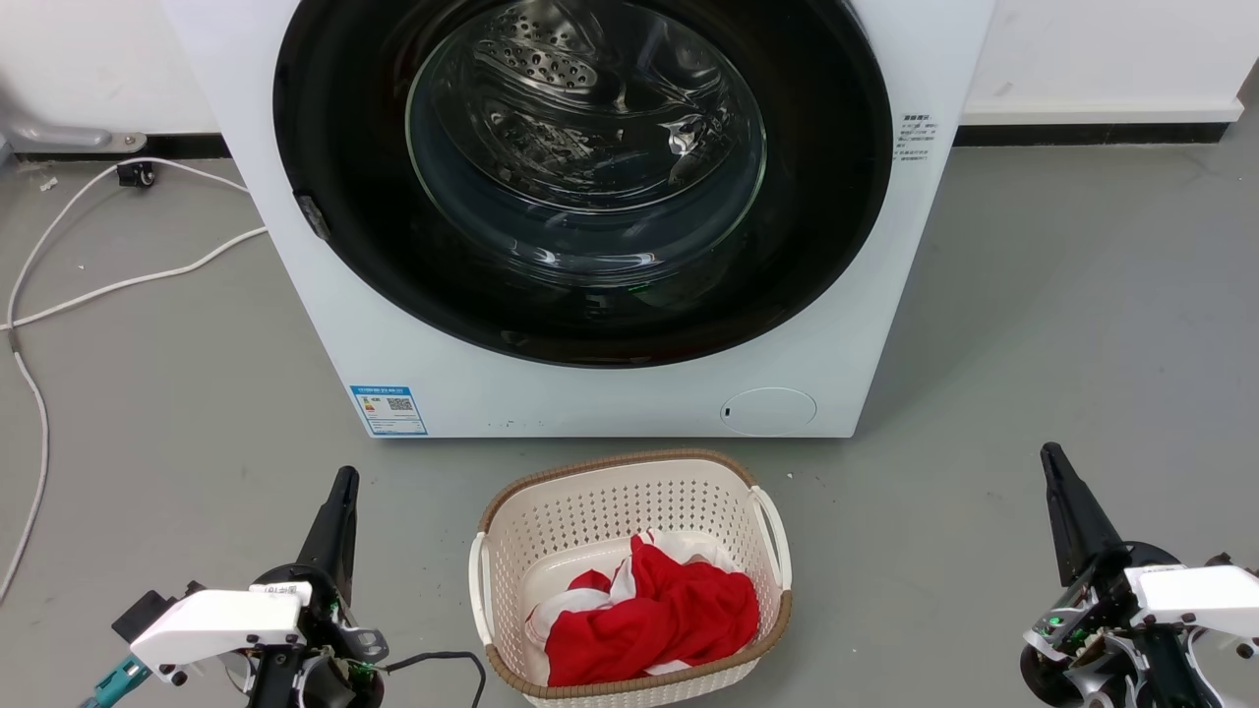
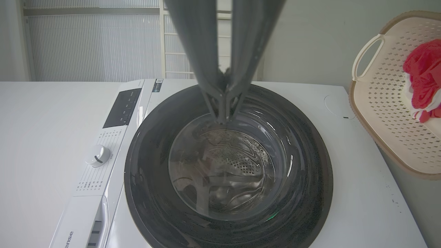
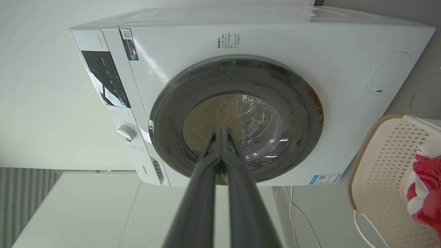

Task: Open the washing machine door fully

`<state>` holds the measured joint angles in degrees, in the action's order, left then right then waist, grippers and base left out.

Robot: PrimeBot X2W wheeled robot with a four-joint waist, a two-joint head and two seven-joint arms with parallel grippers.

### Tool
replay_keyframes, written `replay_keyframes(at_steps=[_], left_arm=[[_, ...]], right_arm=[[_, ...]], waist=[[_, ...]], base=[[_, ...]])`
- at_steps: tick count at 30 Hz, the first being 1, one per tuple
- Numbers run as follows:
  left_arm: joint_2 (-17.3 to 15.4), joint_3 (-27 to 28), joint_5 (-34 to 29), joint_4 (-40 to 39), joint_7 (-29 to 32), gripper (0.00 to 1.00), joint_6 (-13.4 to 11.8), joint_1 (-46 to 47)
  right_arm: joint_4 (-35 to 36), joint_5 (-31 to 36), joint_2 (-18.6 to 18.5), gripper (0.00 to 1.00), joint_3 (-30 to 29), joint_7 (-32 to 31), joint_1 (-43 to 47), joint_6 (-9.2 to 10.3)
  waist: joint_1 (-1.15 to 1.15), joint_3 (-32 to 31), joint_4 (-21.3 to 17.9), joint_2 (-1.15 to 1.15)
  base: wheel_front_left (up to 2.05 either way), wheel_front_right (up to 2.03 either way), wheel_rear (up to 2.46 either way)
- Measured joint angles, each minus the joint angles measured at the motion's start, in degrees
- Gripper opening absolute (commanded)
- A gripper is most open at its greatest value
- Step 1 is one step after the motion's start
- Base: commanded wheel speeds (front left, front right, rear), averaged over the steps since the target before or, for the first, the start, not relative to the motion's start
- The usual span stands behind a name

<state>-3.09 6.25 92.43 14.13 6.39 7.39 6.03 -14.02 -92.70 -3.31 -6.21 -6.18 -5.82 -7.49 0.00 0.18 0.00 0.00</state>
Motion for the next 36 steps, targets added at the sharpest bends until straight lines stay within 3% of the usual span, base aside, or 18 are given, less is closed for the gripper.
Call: replay_keyframes(at_steps=[6,7,21,36], left_arm=[[0.0,0.0,0.0,0.1,0.0,0.0,0.0,0.0],[0.1,-0.1,0.0,0.5,0.0,1.0,0.0,-0.2],[0.3,-1.6,-3.1,-0.9,-3.3,1.0,-0.1,-1.2],[0.3,-2.5,-22.8,-6.2,-7.0,1.0,-0.1,0.1]], right_arm=[[-0.1,0.0,0.0,0.0,0.0,-0.1,0.1,0.0],[-0.5,0.0,0.0,1.0,0.0,-0.1,0.3,0.0],[1.0,3.7,0.3,1.0,0.2,3.3,1.8,0.01],[7.3,25.9,0.3,1.0,1.7,6.8,2.1,0.01]], waist=[[0.0,0.0,0.0,0.0],[0.0,0.0,0.0,0.0],[0.0,0.0,0.0,0.0],[0.0,0.2,0.2,0.0]], base=[[0.0,0.0,0.0],[0.0,0.0,0.0],[0.0,0.0,0.0],[0.0,0.0,0.0]])
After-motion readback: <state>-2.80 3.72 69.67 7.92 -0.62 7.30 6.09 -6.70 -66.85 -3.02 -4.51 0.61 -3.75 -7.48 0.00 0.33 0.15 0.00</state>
